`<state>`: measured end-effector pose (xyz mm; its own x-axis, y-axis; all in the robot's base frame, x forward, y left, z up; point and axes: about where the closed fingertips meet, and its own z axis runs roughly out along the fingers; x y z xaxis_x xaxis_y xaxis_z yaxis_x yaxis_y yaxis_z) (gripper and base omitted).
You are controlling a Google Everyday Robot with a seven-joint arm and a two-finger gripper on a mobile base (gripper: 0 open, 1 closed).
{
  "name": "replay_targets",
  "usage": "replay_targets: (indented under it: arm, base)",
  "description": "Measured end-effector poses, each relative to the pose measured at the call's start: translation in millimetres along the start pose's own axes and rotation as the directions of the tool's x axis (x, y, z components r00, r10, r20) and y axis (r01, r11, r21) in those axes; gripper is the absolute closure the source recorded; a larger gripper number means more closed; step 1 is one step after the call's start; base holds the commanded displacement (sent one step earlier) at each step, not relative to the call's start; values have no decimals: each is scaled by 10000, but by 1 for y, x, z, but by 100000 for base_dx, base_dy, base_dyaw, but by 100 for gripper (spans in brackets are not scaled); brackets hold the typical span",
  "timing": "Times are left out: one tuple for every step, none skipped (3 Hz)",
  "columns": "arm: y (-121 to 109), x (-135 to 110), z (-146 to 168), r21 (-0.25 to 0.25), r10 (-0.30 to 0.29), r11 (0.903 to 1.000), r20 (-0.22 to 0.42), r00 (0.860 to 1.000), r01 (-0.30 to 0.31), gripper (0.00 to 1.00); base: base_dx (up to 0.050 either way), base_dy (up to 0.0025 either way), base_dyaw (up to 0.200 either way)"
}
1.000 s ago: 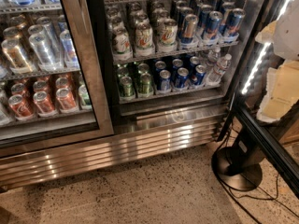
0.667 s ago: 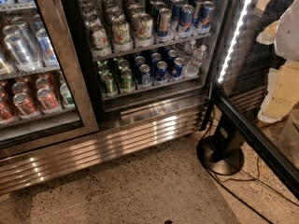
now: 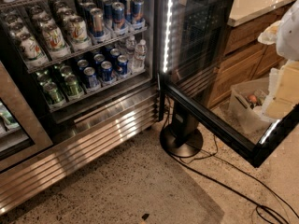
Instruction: Close right fridge door
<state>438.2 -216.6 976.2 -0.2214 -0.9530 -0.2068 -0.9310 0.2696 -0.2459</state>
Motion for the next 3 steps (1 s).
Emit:
replay_targets:
  arm:
    - [0, 0, 0, 0, 0, 10000, 0, 10000, 0, 0]
    - [0, 0, 0, 0, 0, 10000, 0, 10000, 0, 0]
    - [0, 0, 0, 1, 0, 10000, 0, 10000, 0, 0]
  base:
    - [12, -19, -19401]
    - [0, 0, -19597]
    - [2740, -230, -16554]
